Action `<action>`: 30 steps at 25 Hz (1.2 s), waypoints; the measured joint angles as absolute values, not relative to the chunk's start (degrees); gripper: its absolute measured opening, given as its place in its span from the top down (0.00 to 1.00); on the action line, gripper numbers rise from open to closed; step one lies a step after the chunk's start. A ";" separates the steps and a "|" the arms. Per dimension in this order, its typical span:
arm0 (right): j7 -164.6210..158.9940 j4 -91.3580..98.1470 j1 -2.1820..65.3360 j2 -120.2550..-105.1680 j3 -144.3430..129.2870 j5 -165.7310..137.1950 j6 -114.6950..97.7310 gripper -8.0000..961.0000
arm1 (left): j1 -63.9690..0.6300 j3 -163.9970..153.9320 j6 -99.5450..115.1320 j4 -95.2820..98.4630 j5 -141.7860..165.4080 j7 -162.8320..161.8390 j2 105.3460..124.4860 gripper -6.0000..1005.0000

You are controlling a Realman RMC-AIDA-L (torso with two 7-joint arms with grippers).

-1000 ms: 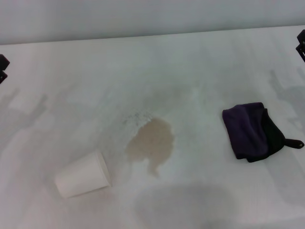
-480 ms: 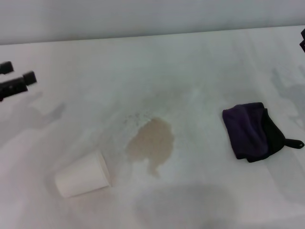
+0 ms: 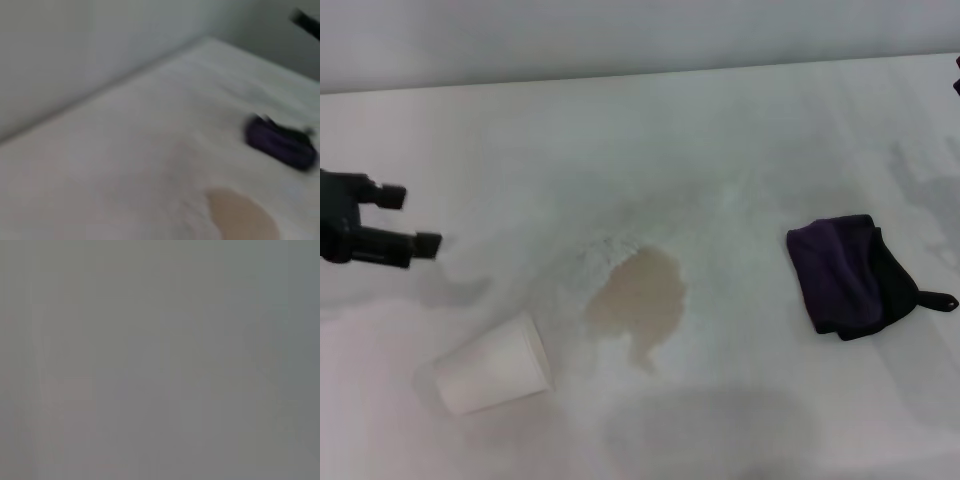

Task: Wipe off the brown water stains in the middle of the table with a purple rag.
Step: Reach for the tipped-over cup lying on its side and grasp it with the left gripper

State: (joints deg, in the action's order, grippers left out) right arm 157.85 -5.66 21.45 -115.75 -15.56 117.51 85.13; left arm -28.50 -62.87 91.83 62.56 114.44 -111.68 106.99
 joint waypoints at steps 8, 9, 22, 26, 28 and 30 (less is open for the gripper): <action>157.85 -6.35 20.56 -115.84 -15.56 117.32 87.72 0.09 | -35.86 -63.85 96.54 59.88 129.08 -112.30 110.25 0.12; 157.85 -6.45 20.48 -115.84 -15.55 117.36 87.82 0.09 | -36.15 -63.99 96.53 59.84 130.11 -112.04 110.72 0.12; 157.85 -6.59 20.39 -115.84 -15.56 117.16 87.53 0.09 | -38.09 -69.51 96.09 57.22 136.56 -107.84 116.61 0.12; 157.85 -6.59 20.39 -115.84 -15.55 117.17 87.60 0.09 | -38.20 -69.59 96.04 57.08 137.22 -107.84 116.72 0.12; 157.85 -6.59 20.39 -115.84 -15.56 117.17 87.65 0.09 | -38.20 -69.60 96.03 57.04 137.64 -107.84 116.78 0.12; 157.85 -6.59 20.40 -115.84 -15.56 117.16 87.72 0.09 | -38.21 -69.60 96.02 57.04 138.06 -107.85 117.05 0.12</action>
